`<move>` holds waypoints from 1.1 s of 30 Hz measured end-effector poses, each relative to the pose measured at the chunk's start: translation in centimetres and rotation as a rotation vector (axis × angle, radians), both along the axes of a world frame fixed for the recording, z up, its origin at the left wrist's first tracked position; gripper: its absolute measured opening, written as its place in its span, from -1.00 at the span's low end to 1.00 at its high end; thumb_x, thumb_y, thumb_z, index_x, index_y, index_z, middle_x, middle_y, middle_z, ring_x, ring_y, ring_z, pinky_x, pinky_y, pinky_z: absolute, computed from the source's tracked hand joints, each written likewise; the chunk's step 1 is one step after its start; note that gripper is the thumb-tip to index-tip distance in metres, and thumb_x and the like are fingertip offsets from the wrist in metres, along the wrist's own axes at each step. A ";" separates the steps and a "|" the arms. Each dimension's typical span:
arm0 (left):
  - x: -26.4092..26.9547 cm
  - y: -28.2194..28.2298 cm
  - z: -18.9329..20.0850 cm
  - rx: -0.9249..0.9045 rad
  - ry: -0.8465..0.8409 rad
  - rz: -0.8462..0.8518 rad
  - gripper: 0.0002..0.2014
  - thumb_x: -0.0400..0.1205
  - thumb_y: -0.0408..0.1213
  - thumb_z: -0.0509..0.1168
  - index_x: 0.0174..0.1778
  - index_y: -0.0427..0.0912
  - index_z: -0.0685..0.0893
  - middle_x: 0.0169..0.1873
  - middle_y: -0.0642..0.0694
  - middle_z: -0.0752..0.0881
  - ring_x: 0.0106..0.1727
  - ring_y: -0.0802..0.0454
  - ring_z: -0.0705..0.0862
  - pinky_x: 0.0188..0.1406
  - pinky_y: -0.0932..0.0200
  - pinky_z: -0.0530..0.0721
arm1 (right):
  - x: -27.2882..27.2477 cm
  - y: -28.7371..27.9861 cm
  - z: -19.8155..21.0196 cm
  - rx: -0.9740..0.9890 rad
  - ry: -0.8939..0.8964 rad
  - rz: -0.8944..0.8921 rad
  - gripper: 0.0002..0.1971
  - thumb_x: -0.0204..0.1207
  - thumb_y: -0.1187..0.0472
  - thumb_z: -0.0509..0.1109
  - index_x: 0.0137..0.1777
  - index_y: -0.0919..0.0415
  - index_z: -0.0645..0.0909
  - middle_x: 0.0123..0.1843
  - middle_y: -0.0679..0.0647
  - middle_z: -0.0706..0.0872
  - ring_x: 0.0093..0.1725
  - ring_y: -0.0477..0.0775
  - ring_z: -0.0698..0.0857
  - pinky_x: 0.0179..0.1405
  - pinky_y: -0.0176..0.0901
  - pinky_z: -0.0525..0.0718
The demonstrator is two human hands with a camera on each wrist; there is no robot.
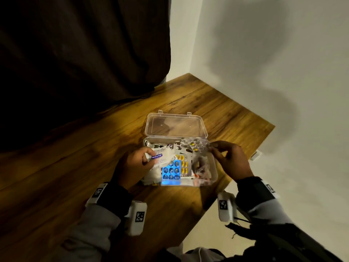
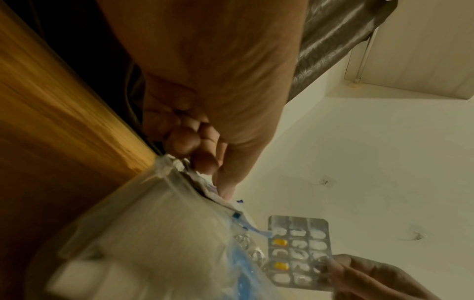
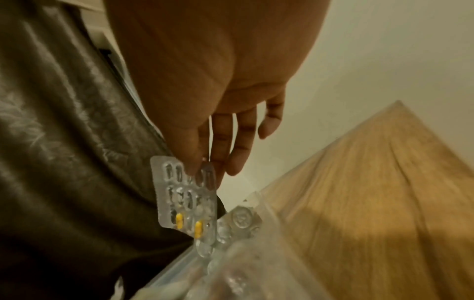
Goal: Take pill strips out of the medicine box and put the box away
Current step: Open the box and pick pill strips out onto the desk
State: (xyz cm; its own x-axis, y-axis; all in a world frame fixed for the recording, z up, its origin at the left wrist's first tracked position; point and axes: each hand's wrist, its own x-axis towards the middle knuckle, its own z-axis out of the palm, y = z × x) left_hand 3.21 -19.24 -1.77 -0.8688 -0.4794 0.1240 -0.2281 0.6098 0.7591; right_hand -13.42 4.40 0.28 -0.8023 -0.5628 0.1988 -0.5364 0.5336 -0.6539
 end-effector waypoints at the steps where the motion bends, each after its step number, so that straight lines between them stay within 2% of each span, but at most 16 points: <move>1: -0.1 0.0 -0.1 -0.002 -0.002 -0.002 -0.91 0.48 -0.40 0.42 -0.13 -0.21 0.67 -0.60 0.11 0.42 -0.54 0.18 0.42 -0.50 0.45 0.42 | 0.1 0.2 0.3 -0.113 -0.126 0.004 -0.89 0.55 0.14 0.41 -0.12 0.06 0.77 -0.19 -0.05 0.83 -0.28 -0.10 0.73 -0.24 -0.05 0.70; 3: -0.3 0.0 -0.2 0.011 -0.013 -0.009 -0.90 0.48 -0.40 0.41 -0.13 -0.18 0.67 -0.59 0.00 0.43 -0.51 0.04 0.43 -0.49 0.40 0.35 | 0.5 0.3 1.2 -0.304 -0.307 0.021 -0.86 0.56 0.30 0.39 -0.19 0.24 0.75 -0.33 -0.06 0.81 -0.40 -0.21 0.68 -0.33 -0.31 0.64; 5: -0.5 0.0 -0.3 0.020 -0.011 -0.009 -0.89 0.48 -0.40 0.41 -0.13 -0.15 0.66 -0.59 -0.02 0.42 -0.50 0.02 0.42 -0.49 0.36 0.33 | 0.8 0.2 1.9 -0.402 -0.413 0.024 -0.87 0.56 0.35 0.36 -0.16 0.32 0.73 -0.41 -0.14 0.79 -0.45 -0.26 0.66 -0.42 -0.47 0.56; 8: -0.8 0.2 -0.2 0.026 0.003 0.003 -0.88 0.48 -0.40 0.41 -0.12 -0.14 0.66 -0.61 0.06 0.40 -0.52 0.12 0.40 -0.50 0.39 0.30 | 1.1 0.3 2.3 -0.429 -0.458 0.042 -0.86 0.56 0.28 0.37 -0.06 0.31 0.75 -0.34 -0.11 0.82 -0.45 -0.19 0.64 -0.48 -0.46 0.53; 11: -0.7 0.6 0.1 0.033 0.015 -0.009 -0.87 0.48 -0.36 0.43 -0.10 -0.20 0.65 -0.61 0.03 0.42 -0.51 0.12 0.44 -0.46 0.33 0.38 | 0.8 0.2 2.1 -0.413 -0.436 0.011 -0.89 0.56 0.29 0.38 -0.11 0.22 0.75 -0.34 -0.07 0.82 -0.42 -0.15 0.68 -0.46 -0.41 0.56; 13: -0.6 0.6 0.0 0.034 0.044 -0.006 -0.84 0.45 -0.31 0.46 -0.12 -0.23 0.66 -0.62 0.03 0.41 -0.55 0.14 0.43 -0.45 0.33 0.38 | 0.3 0.0 1.1 -0.296 -0.376 -0.018 -0.90 0.55 0.21 0.41 -0.14 0.09 0.76 -0.31 0.01 0.83 -0.32 -0.02 0.74 -0.39 -0.26 0.61; 15: -0.5 0.6 -0.2 0.031 0.067 0.011 -0.83 0.42 -0.28 0.47 -0.16 -0.23 0.67 -0.62 0.05 0.40 -0.48 0.18 0.52 -0.50 0.43 0.37 | -0.3 -0.1 0.1 -0.022 -0.275 -0.058 -0.92 0.51 0.02 0.43 -0.09 -0.06 0.75 -0.26 -0.06 0.83 -0.24 -0.03 0.77 -0.30 -0.12 0.66; 17: -0.3 0.6 -0.5 0.030 0.084 0.020 -0.83 0.38 -0.27 0.45 -0.18 -0.23 0.68 -0.60 0.05 0.43 -0.41 0.30 0.55 -0.46 0.49 0.42 | -0.1 -0.3 -0.1 0.237 -0.106 -0.134 -0.83 0.47 -0.10 0.42 0.01 -0.13 0.70 -0.16 -0.19 0.75 -0.20 -0.10 0.71 -0.26 -0.13 0.64; 19: -0.1 0.7 -0.6 0.021 0.085 0.017 -0.86 0.38 -0.34 0.47 -0.19 -0.24 0.68 -0.58 -0.03 0.47 -0.39 0.23 0.56 -0.43 0.49 0.43 | 0.7 -1.0 0.2 0.245 0.062 -0.149 -0.78 0.47 -0.08 0.43 0.09 -0.13 0.65 -0.10 -0.20 0.69 -0.21 -0.12 0.64 -0.29 -0.18 0.57; 20: 0.0 0.7 -0.7 0.015 0.083 0.015 -0.87 0.39 -0.37 0.46 -0.18 -0.25 0.68 -0.57 -0.08 0.51 -0.37 0.17 0.57 -0.43 0.48 0.43 | 1.2 -1.5 0.6 0.184 0.112 -0.105 -0.79 0.46 -0.02 0.44 0.09 -0.10 0.65 -0.09 -0.17 0.69 -0.24 -0.14 0.60 -0.29 -0.21 0.53; 22: 0.2 0.5 -0.9 0.012 0.090 0.001 -0.84 0.38 -0.28 0.41 -0.18 -0.25 0.69 -0.55 -0.10 0.55 -0.38 0.12 0.57 -0.43 0.47 0.43 | 1.7 -2.9 0.7 0.128 0.137 0.077 -0.83 0.45 0.09 0.46 0.04 -0.04 0.68 -0.06 -0.10 0.76 -0.24 -0.18 0.58 -0.21 -0.19 0.58; 24: 0.3 0.4 -1.2 0.008 0.101 -0.007 -0.82 0.37 -0.26 0.39 -0.18 -0.25 0.69 -0.53 -0.13 0.59 -0.41 0.12 0.58 -0.41 0.45 0.43 | 2.0 -4.5 1.0 0.266 0.135 0.325 -0.80 0.44 0.07 0.47 0.06 -0.07 0.69 0.10 -0.09 0.77 -0.02 -0.16 0.64 0.10 -0.03 0.62; 26: 0.4 0.4 -1.4 0.008 0.115 0.001 -0.81 0.36 -0.25 0.39 -0.19 -0.26 0.69 -0.56 -0.05 0.54 -0.41 0.15 0.57 -0.41 0.44 0.42 | 2.2 -5.8 1.1 0.528 0.205 0.493 -0.66 0.37 -0.04 0.49 0.16 -0.17 0.64 0.28 -0.12 0.67 0.30 -0.04 0.57 0.29 0.11 0.47; 29: 0.8 0.3 -1.4 0.035 0.116 -0.010 -0.76 0.33 -0.18 0.36 -0.19 -0.26 0.68 -0.58 -0.03 0.48 -0.40 0.12 0.53 -0.49 0.38 0.39 | 2.1 -6.8 0.8 0.787 0.339 0.542 -0.45 0.25 -0.14 0.53 0.28 -0.13 0.57 0.42 0.03 0.52 0.42 0.16 0.46 0.26 0.13 0.39; 31: 0.9 0.1 -1.4 0.067 0.098 -0.047 -0.75 0.34 -0.21 0.41 -0.16 -0.27 0.66 -0.56 -0.03 0.48 -0.44 0.19 0.53 -0.50 0.39 0.41 | 2.0 -6.9 0.8 0.853 0.437 0.547 -0.43 0.24 -0.20 0.49 0.28 -0.12 0.56 0.42 0.09 0.52 0.39 0.20 0.49 0.23 0.16 0.42; 33: 1.0 -0.1 -1.4 0.092 0.073 -0.072 -0.76 0.36 -0.35 0.50 -0.12 -0.30 0.65 -0.54 -0.01 0.47 -0.46 0.25 0.54 -0.51 0.44 0.41 | 1.6 -6.6 0.8 0.869 0.537 0.550 -0.50 0.26 -0.21 0.43 0.21 -0.10 0.60 0.33 0.05 0.60 0.31 0.19 0.57 0.19 0.16 0.45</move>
